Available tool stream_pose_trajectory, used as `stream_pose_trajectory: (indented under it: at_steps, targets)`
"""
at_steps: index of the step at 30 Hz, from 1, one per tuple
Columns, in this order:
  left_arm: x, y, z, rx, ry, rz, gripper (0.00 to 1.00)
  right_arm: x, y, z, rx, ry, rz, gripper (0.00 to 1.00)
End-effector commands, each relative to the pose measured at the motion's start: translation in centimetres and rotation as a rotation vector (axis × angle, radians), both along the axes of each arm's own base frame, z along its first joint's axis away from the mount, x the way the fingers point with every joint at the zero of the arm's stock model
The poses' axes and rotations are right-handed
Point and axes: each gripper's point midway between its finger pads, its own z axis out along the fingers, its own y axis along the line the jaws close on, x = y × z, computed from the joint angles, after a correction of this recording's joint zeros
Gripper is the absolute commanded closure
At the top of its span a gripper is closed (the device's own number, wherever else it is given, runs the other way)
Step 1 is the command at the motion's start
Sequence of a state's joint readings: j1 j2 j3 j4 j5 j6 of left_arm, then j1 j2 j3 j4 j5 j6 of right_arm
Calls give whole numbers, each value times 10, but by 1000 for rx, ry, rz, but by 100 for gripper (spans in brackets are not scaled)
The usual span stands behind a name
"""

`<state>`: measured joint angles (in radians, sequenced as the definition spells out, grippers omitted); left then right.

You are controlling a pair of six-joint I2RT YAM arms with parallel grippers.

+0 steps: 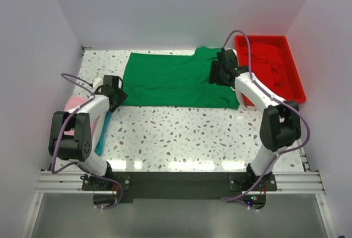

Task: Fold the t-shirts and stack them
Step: Fold the tshirt

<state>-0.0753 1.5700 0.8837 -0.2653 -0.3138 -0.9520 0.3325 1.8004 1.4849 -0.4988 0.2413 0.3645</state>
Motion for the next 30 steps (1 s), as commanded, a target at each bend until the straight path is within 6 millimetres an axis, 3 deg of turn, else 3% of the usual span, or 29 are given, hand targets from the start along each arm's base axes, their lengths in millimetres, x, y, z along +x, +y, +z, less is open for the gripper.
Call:
stream_pose_trajectory:
  at_steps: [1, 2, 4, 5, 10, 13, 23, 28, 30]
  targets:
    - [13, 1, -8, -28, -36, 25, 36, -27, -13, -23, 36, 48, -71, 34]
    - [14, 1, -11, -29, -33, 26, 36, -39, -21, -37, 38, 83, -80, 34]
    - [22, -1, -11, -36, -49, 26, 37, -47, -28, -40, 70, 80, -99, 34]
    - [22, -1, -17, -38, -33, 29, 38, -57, -39, -54, 79, 113, -121, 34]
    - [27, -3, -31, -58, -19, 44, 41, -68, -58, -72, 139, 138, -163, 34]
    - [28, -4, -39, -67, -2, 52, 49, -70, -69, -82, 136, 154, -195, 34]
    - [22, 2, -56, -49, 45, 67, 78, -69, -93, -99, 127, 175, -273, 35]
    - [14, 11, -56, -35, 68, 95, 98, -72, -109, -97, 132, 170, -312, 43]
    - [11, 16, -57, -32, 78, 107, 100, -73, -113, -91, 129, 156, -317, 48]
